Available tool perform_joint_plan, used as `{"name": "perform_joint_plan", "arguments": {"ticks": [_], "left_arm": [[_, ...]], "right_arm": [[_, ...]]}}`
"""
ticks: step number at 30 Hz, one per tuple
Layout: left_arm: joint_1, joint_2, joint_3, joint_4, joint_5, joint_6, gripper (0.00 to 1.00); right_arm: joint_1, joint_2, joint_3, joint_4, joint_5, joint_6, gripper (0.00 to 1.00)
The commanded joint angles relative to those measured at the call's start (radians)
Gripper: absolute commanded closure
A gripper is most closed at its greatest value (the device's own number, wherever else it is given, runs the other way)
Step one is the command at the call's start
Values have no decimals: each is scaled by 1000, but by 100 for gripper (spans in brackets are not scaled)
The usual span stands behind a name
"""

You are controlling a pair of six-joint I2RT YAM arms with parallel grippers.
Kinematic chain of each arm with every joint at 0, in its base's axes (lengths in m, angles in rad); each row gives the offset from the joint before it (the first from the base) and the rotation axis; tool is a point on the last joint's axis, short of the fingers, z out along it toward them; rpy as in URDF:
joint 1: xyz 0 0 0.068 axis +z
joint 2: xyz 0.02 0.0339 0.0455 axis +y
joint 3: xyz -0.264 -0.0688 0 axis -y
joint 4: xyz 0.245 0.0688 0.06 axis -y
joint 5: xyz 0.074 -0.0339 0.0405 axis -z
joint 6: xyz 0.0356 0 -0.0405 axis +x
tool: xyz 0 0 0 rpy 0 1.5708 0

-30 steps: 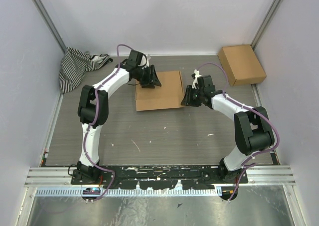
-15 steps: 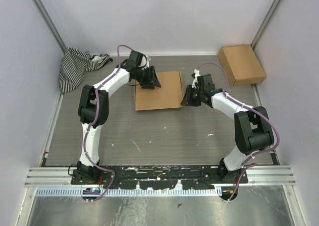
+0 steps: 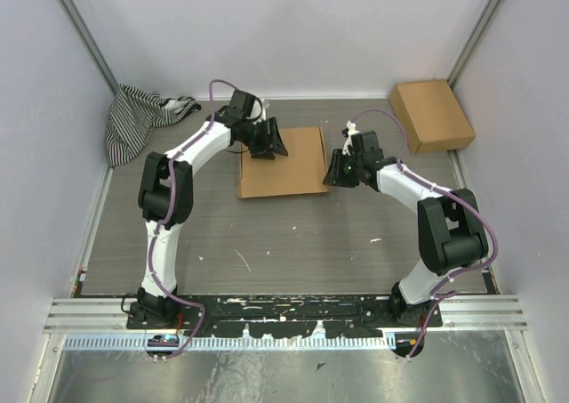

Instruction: Fold the paper box

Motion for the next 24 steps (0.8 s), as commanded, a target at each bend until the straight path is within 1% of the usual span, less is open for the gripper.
{"name": "perform_joint_plan", "arguments": {"ticks": [1, 3, 7, 9, 11, 16, 20, 24], "left_arm": [[14, -140, -51, -43, -48, 21, 37], [31, -221, -118, -32, -69, 19, 33], [78, -396, -346, 69, -103, 1, 28], [96, -467, -475, 120, -118, -11, 26], [106, -514, -554, 154, -125, -15, 26], [107, -533, -631, 154, -114, -1, 27], [107, -554, -692, 181, -120, 0, 28], [108, -560, -723, 173, -182, 28, 28]], "right_arm": [[2, -18, 31, 28, 7, -14, 62], [1, -23, 35, 8, 14, -16, 57], [0, -31, 32, 0, 12, -16, 54], [-1, -27, 36, -1, 11, -17, 53], [-1, -20, 42, -3, 4, -17, 52], [-1, -11, 38, 1, -20, -9, 52], [-1, -13, 20, 20, -30, 2, 47], [-1, 10, 20, 37, -46, 10, 46]]}}
